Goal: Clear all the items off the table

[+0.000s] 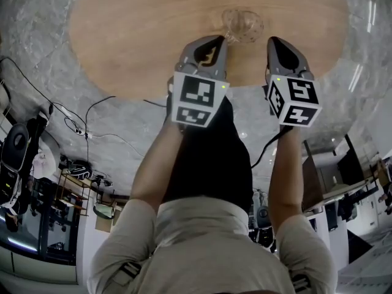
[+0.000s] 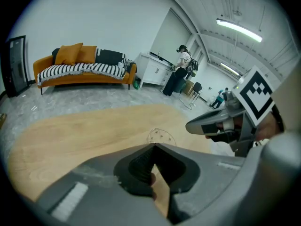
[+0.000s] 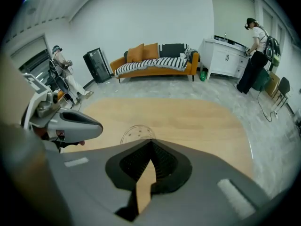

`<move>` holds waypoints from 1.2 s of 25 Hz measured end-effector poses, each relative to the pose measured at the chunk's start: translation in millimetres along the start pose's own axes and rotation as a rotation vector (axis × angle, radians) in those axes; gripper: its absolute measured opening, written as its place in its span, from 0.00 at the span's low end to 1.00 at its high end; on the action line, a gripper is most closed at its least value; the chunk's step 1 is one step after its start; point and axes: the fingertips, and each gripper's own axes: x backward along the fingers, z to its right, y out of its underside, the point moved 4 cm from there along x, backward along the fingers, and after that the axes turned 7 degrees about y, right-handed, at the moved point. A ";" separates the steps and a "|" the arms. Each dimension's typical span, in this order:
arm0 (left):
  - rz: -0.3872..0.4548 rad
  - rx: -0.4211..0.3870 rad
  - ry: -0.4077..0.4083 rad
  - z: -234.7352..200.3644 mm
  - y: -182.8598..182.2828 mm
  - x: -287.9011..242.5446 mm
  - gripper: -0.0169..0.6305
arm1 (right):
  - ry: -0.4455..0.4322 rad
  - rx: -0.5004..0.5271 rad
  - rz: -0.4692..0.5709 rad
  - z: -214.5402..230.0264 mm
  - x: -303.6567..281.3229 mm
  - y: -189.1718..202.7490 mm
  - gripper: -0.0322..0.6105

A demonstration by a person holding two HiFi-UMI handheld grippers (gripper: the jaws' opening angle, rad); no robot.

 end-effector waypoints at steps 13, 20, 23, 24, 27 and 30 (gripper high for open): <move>-0.033 0.057 0.019 -14.0 3.4 -19.2 0.06 | -0.009 0.125 -0.142 5.4 -45.3 -2.7 0.19; -0.029 0.088 0.019 -22.0 -0.4 -19.5 0.06 | -0.005 0.181 -0.213 8.5 -67.1 -2.4 0.19; -0.028 0.101 0.023 -24.3 -0.6 -19.4 0.06 | -0.006 0.218 -0.250 8.5 -79.1 2.1 0.19; -0.028 0.102 0.026 -23.1 -0.6 -20.0 0.06 | -0.010 0.226 -0.261 9.8 -82.1 4.9 0.19; -0.028 0.105 0.029 -23.9 -0.2 -20.1 0.06 | -0.023 0.238 -0.292 9.7 -92.7 9.7 0.19; -0.029 0.119 0.025 -31.7 4.6 -16.7 0.06 | -0.030 0.253 -0.319 2.6 -105.2 13.0 0.19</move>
